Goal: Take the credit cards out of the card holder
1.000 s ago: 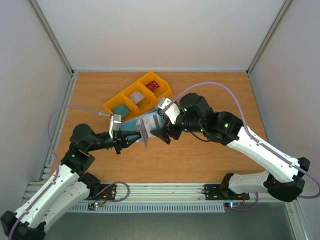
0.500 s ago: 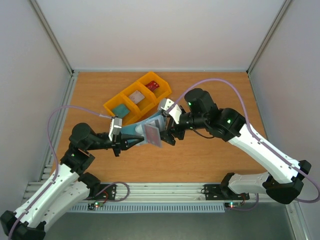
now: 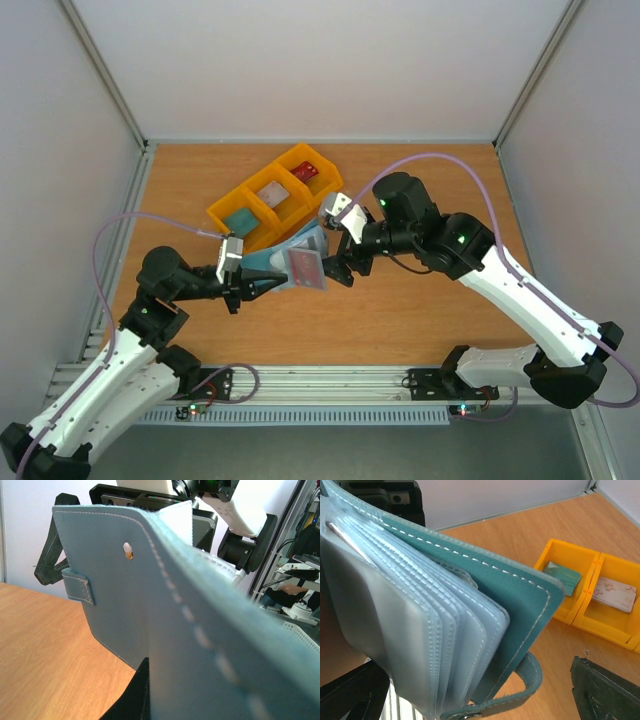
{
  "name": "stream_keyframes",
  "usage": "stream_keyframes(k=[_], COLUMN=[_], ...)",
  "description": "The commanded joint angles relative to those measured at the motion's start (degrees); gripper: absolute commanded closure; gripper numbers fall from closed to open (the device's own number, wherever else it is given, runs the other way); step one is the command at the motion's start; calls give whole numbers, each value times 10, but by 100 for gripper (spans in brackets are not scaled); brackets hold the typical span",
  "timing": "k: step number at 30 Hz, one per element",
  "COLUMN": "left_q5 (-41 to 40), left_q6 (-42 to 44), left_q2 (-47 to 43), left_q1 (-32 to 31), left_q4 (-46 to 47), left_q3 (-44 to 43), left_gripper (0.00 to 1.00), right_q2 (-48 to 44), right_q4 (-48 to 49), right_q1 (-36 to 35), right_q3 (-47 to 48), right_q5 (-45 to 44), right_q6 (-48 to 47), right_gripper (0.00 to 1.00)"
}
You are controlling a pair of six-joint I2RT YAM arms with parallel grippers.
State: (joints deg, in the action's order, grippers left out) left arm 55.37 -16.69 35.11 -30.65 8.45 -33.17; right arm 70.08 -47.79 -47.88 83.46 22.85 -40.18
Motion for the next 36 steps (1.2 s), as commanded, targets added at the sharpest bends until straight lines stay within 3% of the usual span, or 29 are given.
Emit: stream_keyframes(k=[1,4,14,21,24,27,31,32,33,34,36], left_q5=[34,35,46,36,3,-47,-101,-109,-120,-136,-175], left_q6=[15,27,39,31,3,-35,-72,-73,-72,-71,-67], left_q2=[-13,-19,-13,-7,-7,-8,-15,-16,-18,-19,-23], left_q1=[-4,-4,-4,-5,-5,-2,7,8,8,9,11], left_q4=[16,1,12,9,17,18,16,14,9,2,-22], left_q3=[-25,-31,-35,-41,-36,-33,-23,-21,-20,-18,-19], left_gripper=[100,100,100,100,100,100,100,96,84,61,28], right_q2=[9,-1,9,62,67,61,47,46,45,45,42], right_q4=[-22,-21,-16,10,37,40,35,29,21,14,-8], right_q1=[11,11,11,10,10,10,11,10,11,10,12], right_q3=[36,37,50,77,66,62,52,52,53,54,60], right_q5=[-42,-41,80,182,214,225,204,193,184,167,112], right_q6=[-10,-17,-30,27,57,70,94,102,108,112,122], right_gripper=[2,1,1,7,21,54,86,97,98,99,99])
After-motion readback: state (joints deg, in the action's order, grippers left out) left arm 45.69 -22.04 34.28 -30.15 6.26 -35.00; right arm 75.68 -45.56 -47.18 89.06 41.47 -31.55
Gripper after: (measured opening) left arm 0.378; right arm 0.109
